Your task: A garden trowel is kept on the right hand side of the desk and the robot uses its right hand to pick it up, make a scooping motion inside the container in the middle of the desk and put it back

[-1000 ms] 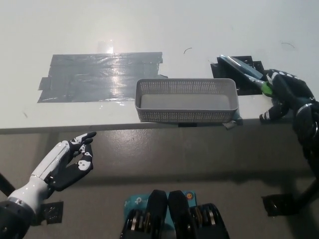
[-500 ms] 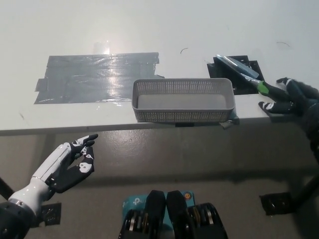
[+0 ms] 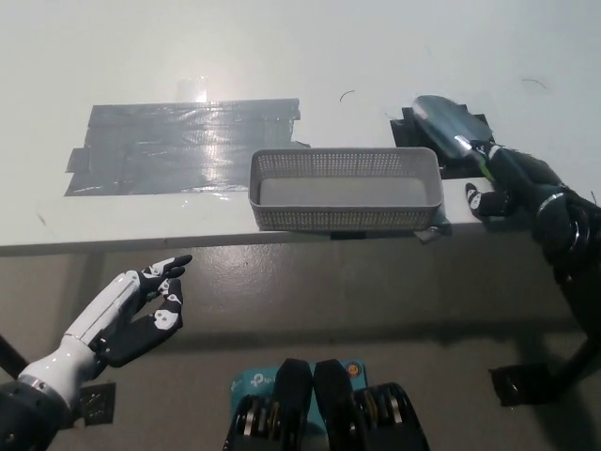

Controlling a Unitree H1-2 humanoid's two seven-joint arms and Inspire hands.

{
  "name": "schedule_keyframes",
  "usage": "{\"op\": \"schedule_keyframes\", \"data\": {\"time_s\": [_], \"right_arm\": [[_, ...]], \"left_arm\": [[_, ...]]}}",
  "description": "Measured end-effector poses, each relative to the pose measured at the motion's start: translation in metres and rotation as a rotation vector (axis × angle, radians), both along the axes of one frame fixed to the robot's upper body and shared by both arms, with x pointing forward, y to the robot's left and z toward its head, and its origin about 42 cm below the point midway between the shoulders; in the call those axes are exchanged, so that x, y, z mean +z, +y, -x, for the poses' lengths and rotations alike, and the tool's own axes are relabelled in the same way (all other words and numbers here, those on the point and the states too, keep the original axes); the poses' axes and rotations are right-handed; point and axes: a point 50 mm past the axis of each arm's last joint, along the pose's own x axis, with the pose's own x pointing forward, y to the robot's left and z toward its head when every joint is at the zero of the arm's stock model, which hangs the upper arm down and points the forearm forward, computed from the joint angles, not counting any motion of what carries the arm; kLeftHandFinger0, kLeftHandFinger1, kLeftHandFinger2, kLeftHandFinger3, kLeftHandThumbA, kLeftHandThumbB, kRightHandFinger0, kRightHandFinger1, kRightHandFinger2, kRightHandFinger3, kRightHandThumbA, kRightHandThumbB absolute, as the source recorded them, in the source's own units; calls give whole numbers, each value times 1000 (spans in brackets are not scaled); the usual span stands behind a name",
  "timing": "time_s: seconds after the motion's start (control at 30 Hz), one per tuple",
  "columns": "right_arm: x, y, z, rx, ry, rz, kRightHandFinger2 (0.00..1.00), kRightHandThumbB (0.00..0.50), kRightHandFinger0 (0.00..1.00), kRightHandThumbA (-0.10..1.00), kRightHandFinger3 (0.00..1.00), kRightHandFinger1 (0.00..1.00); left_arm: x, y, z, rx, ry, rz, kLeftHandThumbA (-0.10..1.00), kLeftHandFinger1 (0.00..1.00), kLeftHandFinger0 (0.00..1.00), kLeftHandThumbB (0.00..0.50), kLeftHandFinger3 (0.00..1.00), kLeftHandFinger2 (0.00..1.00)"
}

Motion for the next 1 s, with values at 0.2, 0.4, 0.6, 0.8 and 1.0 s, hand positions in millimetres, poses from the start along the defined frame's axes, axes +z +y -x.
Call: {"op": "schedule_keyframes", "data": {"time_s": [0.2,0.4,0.6,0.8,1.0], "right_arm": [[27,-3,-15,47,41,211,533,0,0,-76,1000,94],[37,5,-23,67,106,387,201,297,127,12,522,183],[43,4,-25,53,141,540,334,4,224,196,1000,456],[25,-1,-6,2,67,541,44,0,0,209,562,57],[15,-4,-1,-46,-51,456,428,0,0,107,339,246]], "left_arm": [[0,0,0,-7,2,-10,1000,1000,1000,73,1000,1000],[-1,-1,0,-13,4,-15,1000,1000,1000,88,1000,1000],[-1,-1,1,-35,5,-36,1000,1000,1000,113,1000,1000],[4,3,3,-65,-8,-77,1000,1000,1000,128,1000,1000],[4,1,3,-72,-8,-84,1000,1000,1000,220,1000,1000]]}}
